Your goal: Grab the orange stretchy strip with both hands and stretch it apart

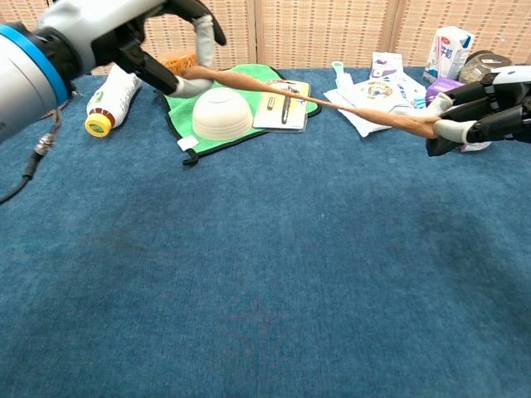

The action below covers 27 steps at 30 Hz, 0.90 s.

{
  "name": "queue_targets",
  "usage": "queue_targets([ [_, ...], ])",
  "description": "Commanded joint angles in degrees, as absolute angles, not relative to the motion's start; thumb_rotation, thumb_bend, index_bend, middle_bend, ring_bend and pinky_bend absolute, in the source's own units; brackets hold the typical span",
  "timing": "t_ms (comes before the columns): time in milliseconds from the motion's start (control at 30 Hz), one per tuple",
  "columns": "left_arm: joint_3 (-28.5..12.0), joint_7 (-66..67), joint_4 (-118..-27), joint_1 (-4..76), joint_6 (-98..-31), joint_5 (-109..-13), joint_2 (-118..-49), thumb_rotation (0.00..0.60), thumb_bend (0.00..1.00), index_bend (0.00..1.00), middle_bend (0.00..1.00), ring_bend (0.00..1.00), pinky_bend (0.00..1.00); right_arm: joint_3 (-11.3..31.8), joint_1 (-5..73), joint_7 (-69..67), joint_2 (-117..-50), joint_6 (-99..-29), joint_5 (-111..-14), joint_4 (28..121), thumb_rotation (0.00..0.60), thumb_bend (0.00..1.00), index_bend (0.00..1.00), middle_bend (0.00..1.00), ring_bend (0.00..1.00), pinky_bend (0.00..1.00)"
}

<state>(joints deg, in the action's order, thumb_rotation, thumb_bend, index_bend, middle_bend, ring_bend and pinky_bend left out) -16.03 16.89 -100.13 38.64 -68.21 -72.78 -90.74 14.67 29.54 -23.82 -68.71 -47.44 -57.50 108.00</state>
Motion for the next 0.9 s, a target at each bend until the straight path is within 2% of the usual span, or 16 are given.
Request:
queue_targets([
  [33,-16.31,15.61,-100.69,37.72,-68.82,-72.88,-88.45,0.600,0.41,0.87,0.32,0.17,0.01,14.53,29.20,-24.06,-68.28,-47.52,-57.69,107.87,0.600,0.56,0.74,0.54,0.41,0.21],
  [900,-16.57,10.85,-99.84,33.54,-71.28,-72.79,-76.59,0.600,0.41,0.87,0.32,0.17,0.01,13.82,26.73,-26.60,-65.89,-47.61,-58.69,105.94,0.600,0.56,0.74,0.54,0.42,0.21],
])
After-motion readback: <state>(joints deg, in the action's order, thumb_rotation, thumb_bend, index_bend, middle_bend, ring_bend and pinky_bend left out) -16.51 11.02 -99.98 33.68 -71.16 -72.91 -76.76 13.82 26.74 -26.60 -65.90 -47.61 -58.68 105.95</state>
